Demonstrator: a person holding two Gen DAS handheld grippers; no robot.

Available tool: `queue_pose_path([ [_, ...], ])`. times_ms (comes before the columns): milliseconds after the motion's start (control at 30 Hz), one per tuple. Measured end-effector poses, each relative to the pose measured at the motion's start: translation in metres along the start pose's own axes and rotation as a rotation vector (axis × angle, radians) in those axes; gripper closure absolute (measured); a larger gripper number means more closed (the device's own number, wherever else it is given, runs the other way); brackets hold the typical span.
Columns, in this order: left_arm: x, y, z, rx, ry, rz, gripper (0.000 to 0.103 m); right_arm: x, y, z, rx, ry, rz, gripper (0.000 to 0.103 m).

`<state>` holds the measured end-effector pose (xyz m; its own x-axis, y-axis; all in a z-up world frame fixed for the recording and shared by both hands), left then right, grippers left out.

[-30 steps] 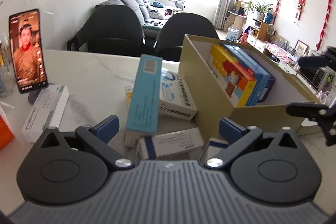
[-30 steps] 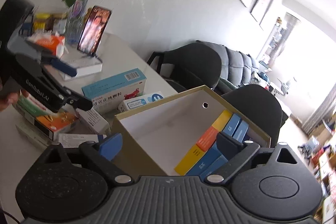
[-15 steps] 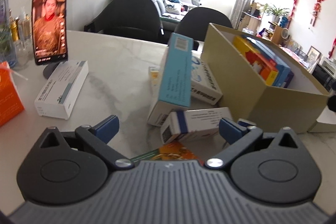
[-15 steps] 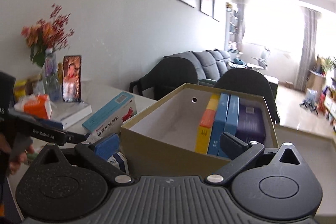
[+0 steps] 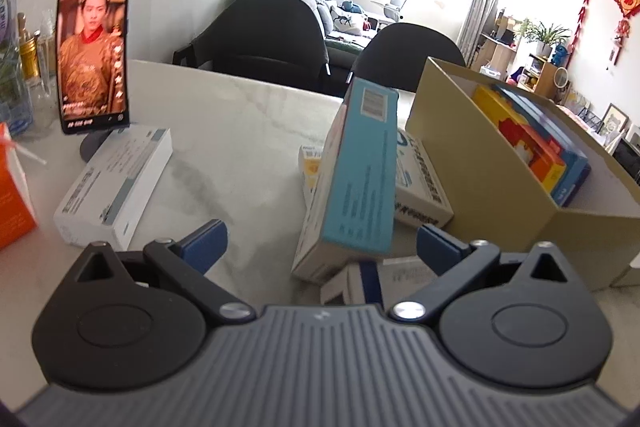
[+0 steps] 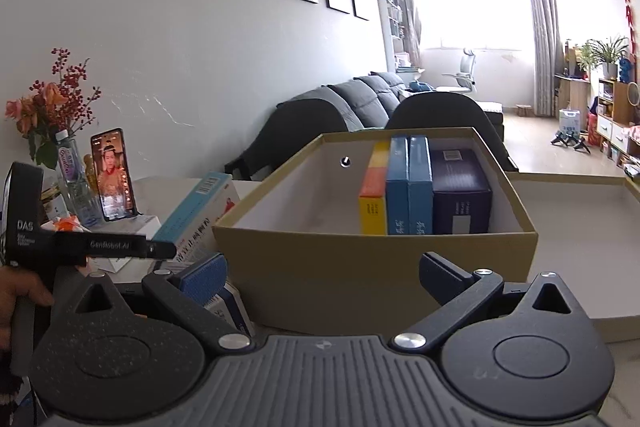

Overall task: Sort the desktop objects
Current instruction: 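Close the left tool on the upright light blue barcode box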

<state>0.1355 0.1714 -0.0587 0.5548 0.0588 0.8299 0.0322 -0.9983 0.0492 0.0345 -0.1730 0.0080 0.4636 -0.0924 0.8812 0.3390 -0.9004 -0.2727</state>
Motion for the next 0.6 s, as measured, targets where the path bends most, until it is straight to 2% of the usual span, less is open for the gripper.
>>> queue_pose_path([
  [400,0.026,0.016,0.022,0.017,-0.022,0.1,0.017,0.001,0.006,0.001,0.003,0.012,0.024,0.0],
  [600,0.029,0.017,0.029,0.017,-0.052,0.111,0.038,0.0,0.012,0.001,-0.001,0.01,0.04,0.0],
])
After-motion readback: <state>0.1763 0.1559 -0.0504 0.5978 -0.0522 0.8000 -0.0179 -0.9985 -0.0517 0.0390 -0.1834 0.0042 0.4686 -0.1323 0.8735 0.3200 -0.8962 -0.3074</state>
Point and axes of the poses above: each gripper's, at about its wrist camera, not at the fingertips, and z roughly the way its jaws point, y to its right, x to its top, the point moved 3 cm from there along z, roughly the way its jaws point, and after that the axes turned 8 degrees about z, right-handed, at the moved point
